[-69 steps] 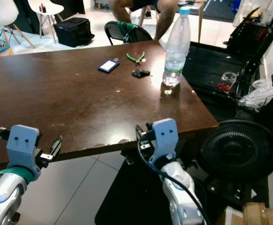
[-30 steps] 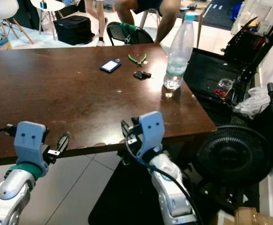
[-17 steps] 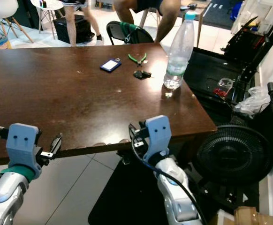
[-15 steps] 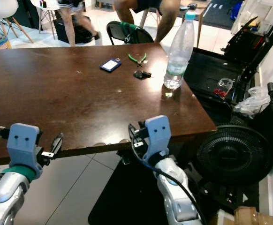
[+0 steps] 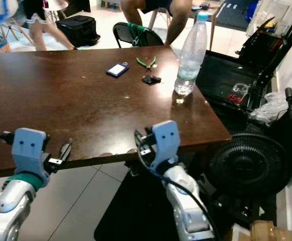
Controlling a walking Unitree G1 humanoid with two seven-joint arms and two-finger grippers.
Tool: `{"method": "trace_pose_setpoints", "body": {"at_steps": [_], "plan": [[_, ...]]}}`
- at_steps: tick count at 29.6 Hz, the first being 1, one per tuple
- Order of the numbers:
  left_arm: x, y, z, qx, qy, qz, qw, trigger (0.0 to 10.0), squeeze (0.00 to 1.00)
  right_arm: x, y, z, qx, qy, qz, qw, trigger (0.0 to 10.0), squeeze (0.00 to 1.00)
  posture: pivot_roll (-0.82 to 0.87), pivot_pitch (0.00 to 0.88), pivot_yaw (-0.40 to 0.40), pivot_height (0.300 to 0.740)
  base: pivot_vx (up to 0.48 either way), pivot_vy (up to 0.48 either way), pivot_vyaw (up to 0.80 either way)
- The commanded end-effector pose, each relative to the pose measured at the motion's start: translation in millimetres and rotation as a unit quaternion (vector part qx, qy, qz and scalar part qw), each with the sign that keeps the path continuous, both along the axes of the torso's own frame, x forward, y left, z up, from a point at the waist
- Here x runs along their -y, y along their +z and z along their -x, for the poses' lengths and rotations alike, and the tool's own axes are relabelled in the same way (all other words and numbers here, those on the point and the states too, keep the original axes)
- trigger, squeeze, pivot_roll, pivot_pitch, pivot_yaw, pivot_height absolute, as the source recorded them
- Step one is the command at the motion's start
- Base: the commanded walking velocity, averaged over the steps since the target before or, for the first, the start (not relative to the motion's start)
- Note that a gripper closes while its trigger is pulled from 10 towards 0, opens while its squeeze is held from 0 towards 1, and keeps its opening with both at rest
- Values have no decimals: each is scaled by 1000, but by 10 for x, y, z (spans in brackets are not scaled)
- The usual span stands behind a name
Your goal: Hang keys on a hook
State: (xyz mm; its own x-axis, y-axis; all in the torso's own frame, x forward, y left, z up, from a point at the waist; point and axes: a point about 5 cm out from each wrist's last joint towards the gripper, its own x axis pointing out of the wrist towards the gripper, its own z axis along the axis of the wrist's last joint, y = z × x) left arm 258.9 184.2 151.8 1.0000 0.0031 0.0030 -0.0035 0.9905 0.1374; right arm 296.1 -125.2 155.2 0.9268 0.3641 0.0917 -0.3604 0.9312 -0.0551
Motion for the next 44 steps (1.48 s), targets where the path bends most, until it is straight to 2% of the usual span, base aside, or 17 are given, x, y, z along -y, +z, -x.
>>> {"method": "trace_pose_setpoints", "body": {"at_steps": [1,18,26,44], "plan": [[-17,-68,4,-17,-1,4,1000,10000,0,4,-62,9,-13,-3,-6,1000,10000,0,-106,42,75,740,0,0,0],[-5,-61,57,-18,0,5,1000,10000,0,21,-64,73,-14,-7,-9,1000,10000,0,-103,64,77,740,0,0,0],[32,-57,81,-20,-5,-3,1000,10000,0,-20,-59,89,-17,6,-10,1000,10000,0,-88,76,69,740,0,0,0],[-14,-65,64,-20,1,-14,1000,10000,0,-1,-65,85,-17,-2,-10,1000,10000,0,-93,57,79,740,-442,0,0]]}}
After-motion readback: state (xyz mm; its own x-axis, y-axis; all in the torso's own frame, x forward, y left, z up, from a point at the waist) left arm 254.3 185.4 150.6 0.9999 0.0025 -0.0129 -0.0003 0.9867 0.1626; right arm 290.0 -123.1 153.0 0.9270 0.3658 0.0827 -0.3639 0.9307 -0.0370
